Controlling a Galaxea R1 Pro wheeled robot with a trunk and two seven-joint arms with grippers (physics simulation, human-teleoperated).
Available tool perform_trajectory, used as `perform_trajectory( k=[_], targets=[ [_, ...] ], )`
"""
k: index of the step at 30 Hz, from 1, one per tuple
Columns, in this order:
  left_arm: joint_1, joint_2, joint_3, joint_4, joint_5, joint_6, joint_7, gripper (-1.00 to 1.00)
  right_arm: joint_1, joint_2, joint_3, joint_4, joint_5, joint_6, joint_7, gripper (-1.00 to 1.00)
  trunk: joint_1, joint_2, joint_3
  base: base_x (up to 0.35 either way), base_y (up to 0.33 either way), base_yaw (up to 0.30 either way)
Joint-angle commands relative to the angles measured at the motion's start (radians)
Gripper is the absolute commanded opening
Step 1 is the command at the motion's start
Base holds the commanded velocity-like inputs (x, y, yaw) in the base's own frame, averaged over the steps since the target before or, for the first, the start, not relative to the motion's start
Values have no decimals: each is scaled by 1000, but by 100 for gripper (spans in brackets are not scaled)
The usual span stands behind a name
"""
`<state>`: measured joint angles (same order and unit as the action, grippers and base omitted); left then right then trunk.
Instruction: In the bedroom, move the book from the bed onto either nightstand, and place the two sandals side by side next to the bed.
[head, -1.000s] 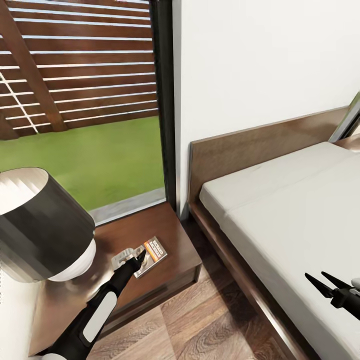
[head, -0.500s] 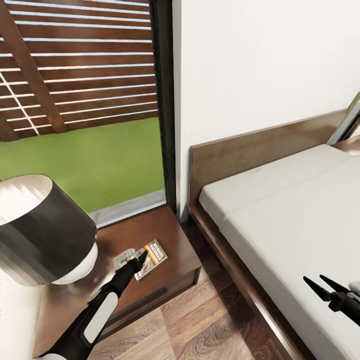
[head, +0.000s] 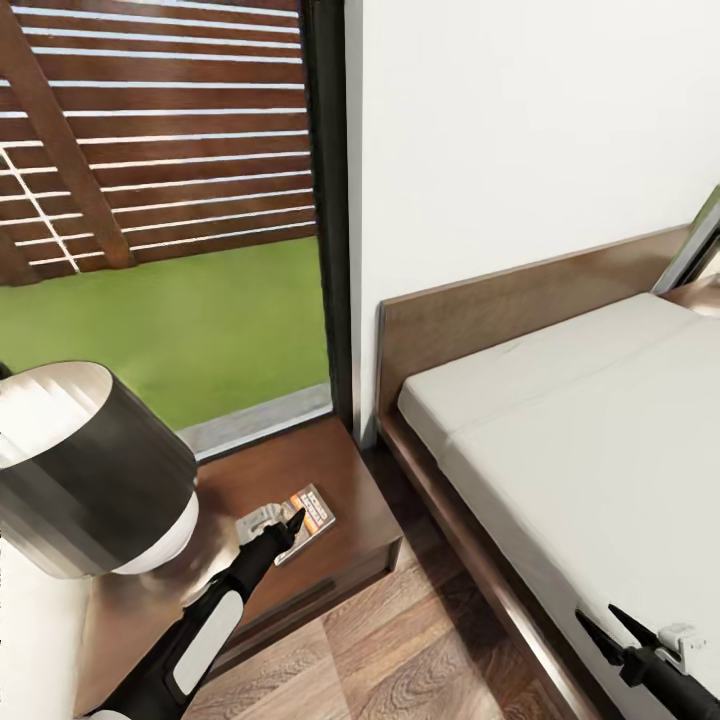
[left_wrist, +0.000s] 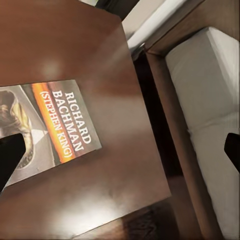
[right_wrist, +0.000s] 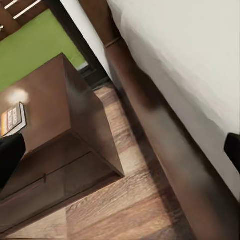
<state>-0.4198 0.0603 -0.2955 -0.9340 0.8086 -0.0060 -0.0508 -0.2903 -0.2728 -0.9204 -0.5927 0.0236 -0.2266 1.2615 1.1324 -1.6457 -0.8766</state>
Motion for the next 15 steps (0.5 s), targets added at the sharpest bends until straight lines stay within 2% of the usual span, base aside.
perform_trajectory(
  k=[1,3,9,13,15],
  targets=[
    [-1,1,-7,2,11,-1,-2,100,-1,0,-4,13,5,-24,4,100,-4,7,3,0,0,0],
    [5,2,-19,7,10,-1,-1,100,-1,0,-4,55,19,-79,4,100,-8,14,6,0,0,0],
    [30,2,-28,10,8,-2,-1,100,-1,-1,-3,93,32,-115,4,100,-31,56,25,0,0,0],
    [46,3,-29,10,-32,-2,-1,100,-1,-2,-4,98,34,-120,6,100,-31,56,25,0,0,0],
    [56,2,-29,10,-70,-2,-1,100,-1,-3,-4,99,34,-120,7,100,-31,56,25,0,0,0]
  ],
)
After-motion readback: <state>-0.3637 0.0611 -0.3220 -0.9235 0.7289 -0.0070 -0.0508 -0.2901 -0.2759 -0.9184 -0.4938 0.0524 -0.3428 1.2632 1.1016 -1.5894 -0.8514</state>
